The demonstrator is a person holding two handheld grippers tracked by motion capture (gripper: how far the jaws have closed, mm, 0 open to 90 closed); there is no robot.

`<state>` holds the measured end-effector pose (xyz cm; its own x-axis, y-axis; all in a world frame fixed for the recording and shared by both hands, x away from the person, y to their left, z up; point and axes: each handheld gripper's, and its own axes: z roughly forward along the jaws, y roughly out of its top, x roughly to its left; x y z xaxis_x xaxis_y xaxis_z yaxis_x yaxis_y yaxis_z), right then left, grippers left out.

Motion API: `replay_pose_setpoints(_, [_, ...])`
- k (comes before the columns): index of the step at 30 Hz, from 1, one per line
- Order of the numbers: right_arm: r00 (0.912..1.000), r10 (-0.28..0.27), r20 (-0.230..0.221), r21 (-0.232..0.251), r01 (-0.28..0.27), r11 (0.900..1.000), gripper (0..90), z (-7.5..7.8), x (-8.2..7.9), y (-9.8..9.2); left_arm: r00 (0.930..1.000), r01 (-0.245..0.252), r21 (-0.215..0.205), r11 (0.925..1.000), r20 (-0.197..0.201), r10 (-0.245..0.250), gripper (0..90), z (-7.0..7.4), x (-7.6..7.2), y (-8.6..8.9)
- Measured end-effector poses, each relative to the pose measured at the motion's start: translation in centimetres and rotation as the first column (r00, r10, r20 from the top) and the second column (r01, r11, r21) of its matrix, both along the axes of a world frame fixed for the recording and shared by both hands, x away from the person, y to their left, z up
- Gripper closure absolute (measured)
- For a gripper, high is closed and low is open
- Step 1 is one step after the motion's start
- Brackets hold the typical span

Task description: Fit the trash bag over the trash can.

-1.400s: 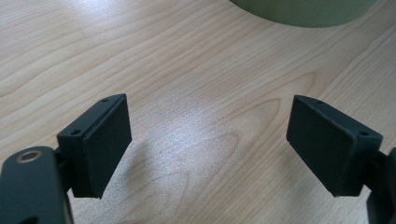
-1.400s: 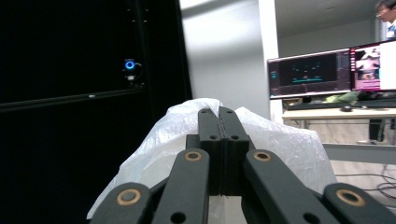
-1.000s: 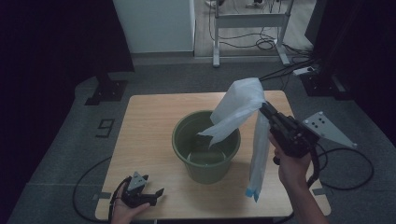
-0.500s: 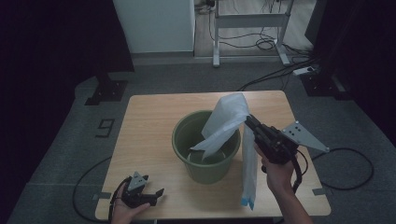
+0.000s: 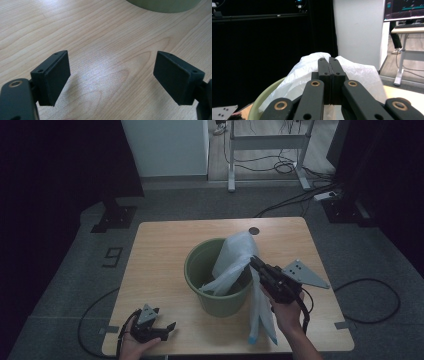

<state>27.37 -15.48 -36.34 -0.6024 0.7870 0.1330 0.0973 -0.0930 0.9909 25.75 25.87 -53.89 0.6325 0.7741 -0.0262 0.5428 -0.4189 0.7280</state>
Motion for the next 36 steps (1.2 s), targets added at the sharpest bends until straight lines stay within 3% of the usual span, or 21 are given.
replay_pose_setpoints(16, [0.9914,0.079,-0.104,-0.055,-0.085,0.995,86.5,-4.6,-0.5,1.9,1.0,0.004,0.007,1.0,-0.004,-0.004,13.8,-0.1,0.0,-0.1])
replay_pose_setpoints(19, [0.9908,0.087,-0.104,-0.065,-0.094,0.993,77.6,-4.8,-0.6,1.9,1.0,0.004,0.009,1.0,-0.004,-0.004,13.8,-0.1,0.0,-0.1])
replay_pose_setpoints(22, [0.9928,0.081,-0.088,-0.061,-0.087,0.994,59.5,-4.4,-1.2,1.5,1.0,0.003,0.009,1.0,-0.004,-0.003,13.8,-0.1,0.0,-0.1])
replay_pose_setpoints(25, [0.9989,0.012,-0.046,-0.082,-0.015,0.997,45.0,-4.1,-2.4,0.9,1.0,0.003,0.009,1.0,-0.005,-0.003,13.8,-0.2,0.0,-0.1])
replay_pose_setpoints(31, [0.9993,-0.025,-0.026,-0.095,0.022,0.995,35.2,-4.1,-4.0,-0.9,0.9999,0.008,0.012,0.9999,-0.007,-0.008,13.8,-0.2,0.0,-0.3])
replay_pose_setpoints(36, [0.998,-0.02,-0.061,-0.098,0.014,0.995,31.5,-4.7,-5.0,-2.0,0.9999,0.007,0.016,0.9999,-0.009,-0.007,13.8,-0.3,0.0,-0.3])
